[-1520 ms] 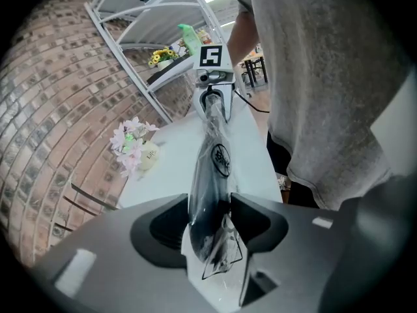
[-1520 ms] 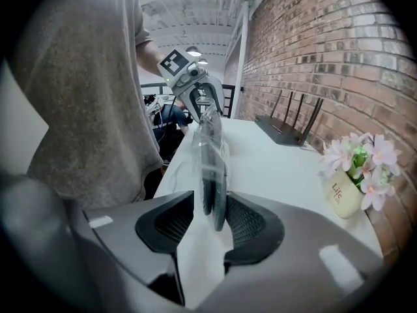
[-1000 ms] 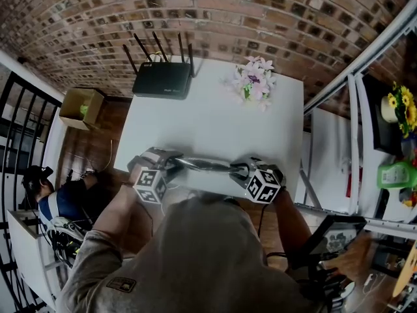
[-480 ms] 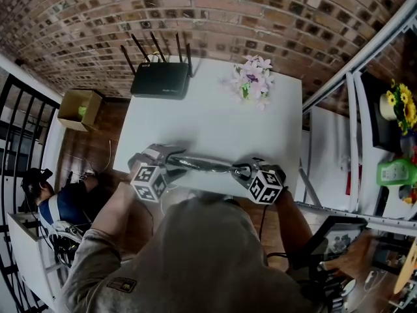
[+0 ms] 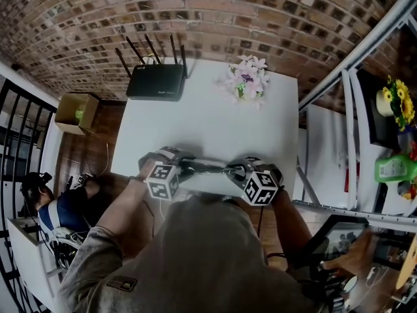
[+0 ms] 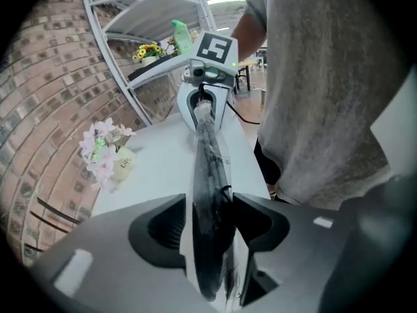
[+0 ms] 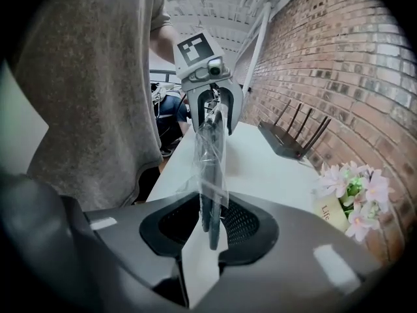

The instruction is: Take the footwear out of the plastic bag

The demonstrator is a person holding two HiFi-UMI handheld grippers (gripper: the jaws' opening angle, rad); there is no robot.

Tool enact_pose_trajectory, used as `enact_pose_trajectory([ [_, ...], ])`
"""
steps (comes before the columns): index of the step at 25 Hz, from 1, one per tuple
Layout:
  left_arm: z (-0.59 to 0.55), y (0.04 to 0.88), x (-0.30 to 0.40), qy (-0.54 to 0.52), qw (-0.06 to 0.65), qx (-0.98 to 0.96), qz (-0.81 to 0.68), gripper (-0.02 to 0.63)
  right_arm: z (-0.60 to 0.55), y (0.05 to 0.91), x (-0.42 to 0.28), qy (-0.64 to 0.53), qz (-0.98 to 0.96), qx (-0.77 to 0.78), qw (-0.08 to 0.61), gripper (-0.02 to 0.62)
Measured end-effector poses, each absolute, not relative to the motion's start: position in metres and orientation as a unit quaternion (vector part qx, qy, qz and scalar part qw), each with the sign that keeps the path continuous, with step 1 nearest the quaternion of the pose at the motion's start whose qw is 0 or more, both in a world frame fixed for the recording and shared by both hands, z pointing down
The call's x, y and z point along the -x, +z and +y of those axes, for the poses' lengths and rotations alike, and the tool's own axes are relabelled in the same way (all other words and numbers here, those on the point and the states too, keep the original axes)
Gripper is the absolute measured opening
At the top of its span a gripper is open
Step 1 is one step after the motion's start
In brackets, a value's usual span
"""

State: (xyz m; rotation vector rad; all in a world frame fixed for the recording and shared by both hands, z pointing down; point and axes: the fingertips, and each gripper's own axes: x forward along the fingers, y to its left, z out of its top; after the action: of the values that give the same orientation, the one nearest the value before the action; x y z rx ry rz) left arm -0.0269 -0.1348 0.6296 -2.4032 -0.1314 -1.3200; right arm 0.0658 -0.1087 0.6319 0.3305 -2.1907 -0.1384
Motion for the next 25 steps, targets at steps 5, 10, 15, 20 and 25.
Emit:
enact_pose_trajectory([
  [5, -0.136, 0.629, 0.034, -0.466, 0.184, 0.865, -0.037, 0.158, -0.111, 0.629, -0.066, -0.056, -0.887, -0.134, 0.439, 0.114],
  [10, -0.143, 0.628, 0.05, -0.472, 0.174, 0.864, -0.024, 0.146, -0.113, 0.63, -0.078, -0.051, -0.884, -0.142, 0.442, 0.115],
  [15, -0.143, 0.629, 0.053, -0.478, 0.171, 0.861, -0.022, 0.132, -0.11, 0.64, -0.085, -0.038, -0.877, -0.138, 0.458, 0.124],
  [20, -0.141, 0.632, 0.051, -0.477, 0.175, 0.861, -0.025, 0.13, -0.109, 0.642, -0.067, -0.046, -0.875, -0.12, 0.467, 0.201],
  [25, -0.14, 0.633, 0.05, -0.478, 0.176, 0.86, -0.028, 0.13, -0.113, 0.641, -0.051, -0.076, -0.87, -0.112, 0.475, 0.156],
])
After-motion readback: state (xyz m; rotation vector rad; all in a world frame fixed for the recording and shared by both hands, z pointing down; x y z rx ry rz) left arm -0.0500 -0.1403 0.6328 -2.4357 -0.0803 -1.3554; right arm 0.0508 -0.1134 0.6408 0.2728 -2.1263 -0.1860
